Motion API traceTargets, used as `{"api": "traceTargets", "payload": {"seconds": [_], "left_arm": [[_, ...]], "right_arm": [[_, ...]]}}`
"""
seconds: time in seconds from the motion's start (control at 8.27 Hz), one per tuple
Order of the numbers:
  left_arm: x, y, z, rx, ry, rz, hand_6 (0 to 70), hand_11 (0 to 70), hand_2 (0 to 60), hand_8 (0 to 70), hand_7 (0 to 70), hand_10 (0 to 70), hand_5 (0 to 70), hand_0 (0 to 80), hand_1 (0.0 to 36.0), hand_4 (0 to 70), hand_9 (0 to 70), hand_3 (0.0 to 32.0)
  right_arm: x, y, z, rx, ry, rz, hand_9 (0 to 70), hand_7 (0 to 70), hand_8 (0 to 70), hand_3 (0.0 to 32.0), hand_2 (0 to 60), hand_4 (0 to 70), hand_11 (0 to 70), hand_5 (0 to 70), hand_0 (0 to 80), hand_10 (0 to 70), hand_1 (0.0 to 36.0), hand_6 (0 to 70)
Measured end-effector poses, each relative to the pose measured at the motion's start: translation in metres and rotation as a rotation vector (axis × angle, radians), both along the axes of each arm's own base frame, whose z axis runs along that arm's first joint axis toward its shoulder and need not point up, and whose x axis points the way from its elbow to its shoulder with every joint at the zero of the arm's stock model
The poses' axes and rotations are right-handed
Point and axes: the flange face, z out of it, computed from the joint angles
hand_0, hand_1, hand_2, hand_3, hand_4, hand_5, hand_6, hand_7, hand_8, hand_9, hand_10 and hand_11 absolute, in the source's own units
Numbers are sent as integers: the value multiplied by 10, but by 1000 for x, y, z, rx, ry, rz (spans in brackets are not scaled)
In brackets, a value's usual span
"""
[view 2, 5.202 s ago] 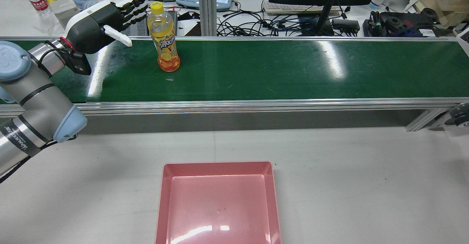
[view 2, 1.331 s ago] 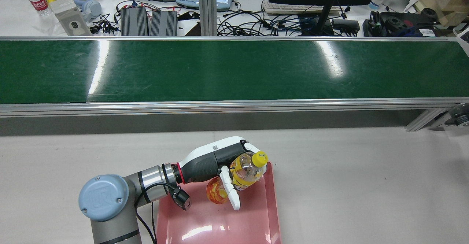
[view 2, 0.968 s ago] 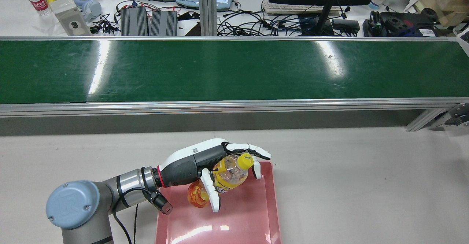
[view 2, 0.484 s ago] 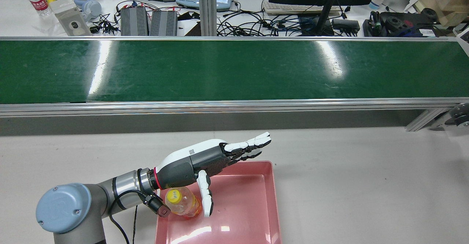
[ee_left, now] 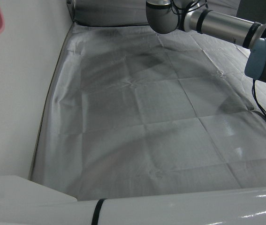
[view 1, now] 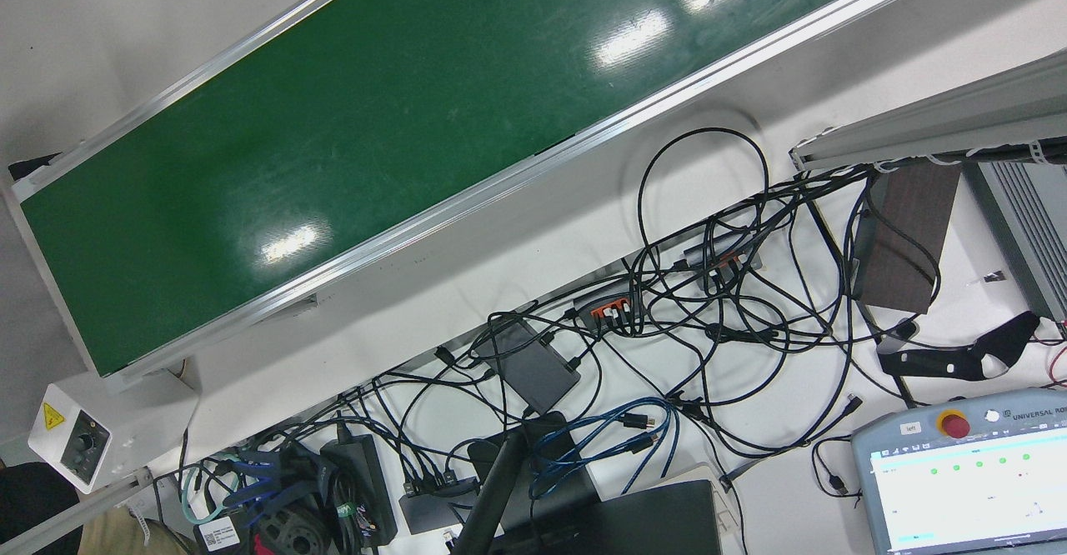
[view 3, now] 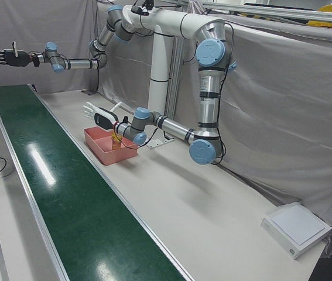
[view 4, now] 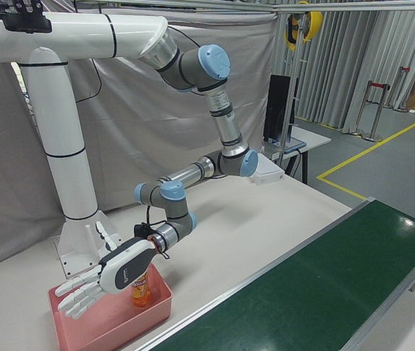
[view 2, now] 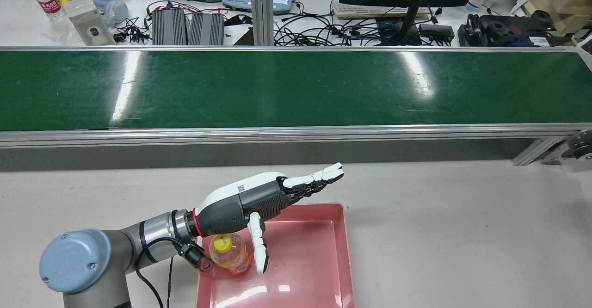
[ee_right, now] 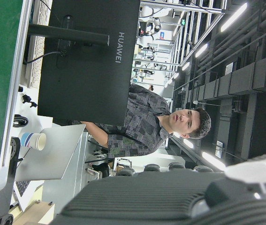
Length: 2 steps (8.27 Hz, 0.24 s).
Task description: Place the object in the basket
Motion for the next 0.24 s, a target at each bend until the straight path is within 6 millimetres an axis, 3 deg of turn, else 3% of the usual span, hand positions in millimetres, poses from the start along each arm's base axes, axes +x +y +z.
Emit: {"api": "traceTargets", "payload": {"seconds": [0.24], "left_arm": [[-9,-2,-7,2,7,-7,0,19,0,0,9,6,0,511,25,142,6,0]], "right_arm": [[0,0,0,0,0,0,0,0,0,0,0,0,0,0,0,0,0,0]]}}
